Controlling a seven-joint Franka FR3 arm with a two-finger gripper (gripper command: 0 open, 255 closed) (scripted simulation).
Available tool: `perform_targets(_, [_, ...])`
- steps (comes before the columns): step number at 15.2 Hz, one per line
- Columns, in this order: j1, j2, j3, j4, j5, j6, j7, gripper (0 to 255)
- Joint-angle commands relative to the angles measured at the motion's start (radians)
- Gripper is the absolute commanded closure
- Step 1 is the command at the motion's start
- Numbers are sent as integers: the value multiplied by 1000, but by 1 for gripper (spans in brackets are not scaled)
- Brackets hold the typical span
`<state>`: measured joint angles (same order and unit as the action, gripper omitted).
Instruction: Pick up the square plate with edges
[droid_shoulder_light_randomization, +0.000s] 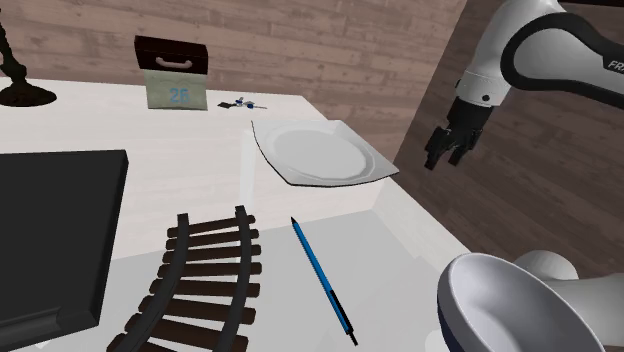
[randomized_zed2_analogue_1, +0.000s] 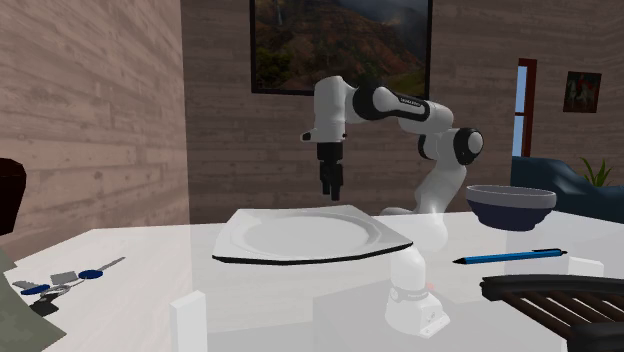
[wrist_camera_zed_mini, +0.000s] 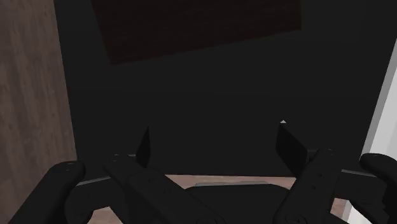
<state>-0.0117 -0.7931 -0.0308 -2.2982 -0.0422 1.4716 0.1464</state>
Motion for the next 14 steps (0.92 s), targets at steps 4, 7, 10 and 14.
perform_targets(4, [14, -41, -74, -77, 197, 129, 49, 0])
perform_targets(7, [39, -85, -138, -168, 398, 280, 76, 0])
perform_targets(10, [80, -127, -190, -263, 612, 449, 75, 0])
perform_targets(14, [166, -169, -241, -364, 906, 673, 19, 0])
